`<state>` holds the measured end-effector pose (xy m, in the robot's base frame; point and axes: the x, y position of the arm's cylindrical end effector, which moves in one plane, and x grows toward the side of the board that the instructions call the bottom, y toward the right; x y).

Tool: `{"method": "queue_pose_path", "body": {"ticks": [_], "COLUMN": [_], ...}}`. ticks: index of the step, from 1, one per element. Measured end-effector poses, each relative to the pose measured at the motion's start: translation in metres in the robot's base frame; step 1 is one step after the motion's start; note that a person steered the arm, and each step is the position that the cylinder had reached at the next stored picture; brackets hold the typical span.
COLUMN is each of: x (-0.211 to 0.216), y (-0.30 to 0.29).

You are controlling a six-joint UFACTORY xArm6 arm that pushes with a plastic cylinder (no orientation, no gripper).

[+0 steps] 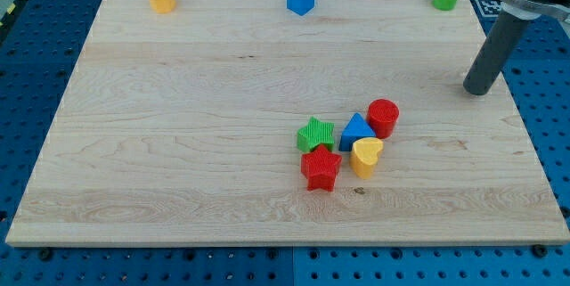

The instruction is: Slide the red circle to the center left

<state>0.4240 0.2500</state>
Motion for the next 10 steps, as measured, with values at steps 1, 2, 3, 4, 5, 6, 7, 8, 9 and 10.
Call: {"method": "queue_pose_path", "body": {"ticks": [1, 2, 3, 4, 5, 6, 7, 8, 9, 10], "x": [0.006, 0.029, 0.070, 0.081, 0.073, 0.043, 0.018, 0.016, 0.009, -0.030], "y": [0.005, 0.018, 0.006, -0.045, -0.101, -0.146, -0.184, -0.232, -0.281, -0.300]}}
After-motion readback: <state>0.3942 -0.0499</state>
